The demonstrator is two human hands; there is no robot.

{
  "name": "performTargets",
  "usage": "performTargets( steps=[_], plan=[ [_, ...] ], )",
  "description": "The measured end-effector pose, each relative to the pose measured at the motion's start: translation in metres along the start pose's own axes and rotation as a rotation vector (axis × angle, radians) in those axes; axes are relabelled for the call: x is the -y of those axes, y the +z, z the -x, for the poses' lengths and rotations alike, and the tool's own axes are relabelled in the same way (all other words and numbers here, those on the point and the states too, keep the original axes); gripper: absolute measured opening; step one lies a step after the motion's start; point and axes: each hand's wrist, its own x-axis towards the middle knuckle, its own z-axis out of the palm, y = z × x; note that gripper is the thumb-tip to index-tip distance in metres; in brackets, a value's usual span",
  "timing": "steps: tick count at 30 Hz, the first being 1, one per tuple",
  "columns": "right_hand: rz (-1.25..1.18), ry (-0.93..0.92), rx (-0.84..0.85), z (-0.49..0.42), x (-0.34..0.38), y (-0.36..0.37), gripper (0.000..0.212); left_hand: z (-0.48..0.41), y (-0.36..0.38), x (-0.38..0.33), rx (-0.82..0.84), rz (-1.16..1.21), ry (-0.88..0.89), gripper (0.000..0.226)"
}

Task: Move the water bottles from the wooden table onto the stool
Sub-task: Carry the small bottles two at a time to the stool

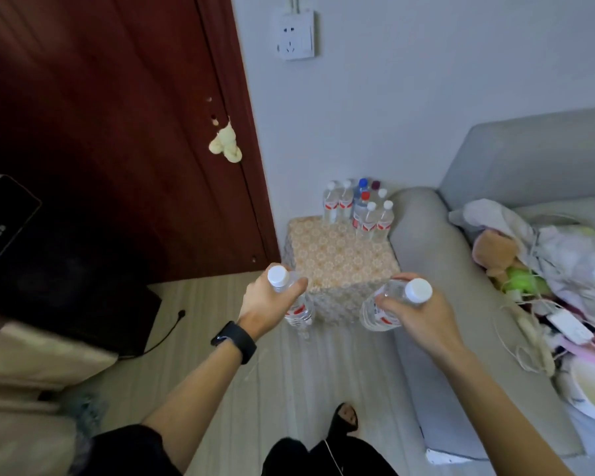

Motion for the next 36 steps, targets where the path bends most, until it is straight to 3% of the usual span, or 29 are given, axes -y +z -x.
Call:
performTargets(
  steps=[7,18,25,31,36],
  plan=[
    [0.076,0.061,0.086,-0.124,-0.008,0.008,0.038,-0.107,0.048,-0.002,0.016,0.077,-0.162,0.033],
    [0.159,0.255,0.285,-0.272,-0.062,0.068,0.040,-0.267,0.131,0.059,0.297,0.117,-0.352,0.055],
    [0.148,0.378,0.306,-0.364,-0.113,0.117,0.037,-0.347,0.178,0.073,0.392,0.105,-0.445,0.059],
    [0.260,0.434,0.406,-0.416,-0.162,0.148,0.062,-0.380,0.207,0.088,0.337,0.055,-0.460,0.062],
    [0.304,0.449,0.418,-0.427,-0.183,0.162,0.067,-0.390,0.230,0.097,0.301,0.038,-0.423,0.058]
  ],
)
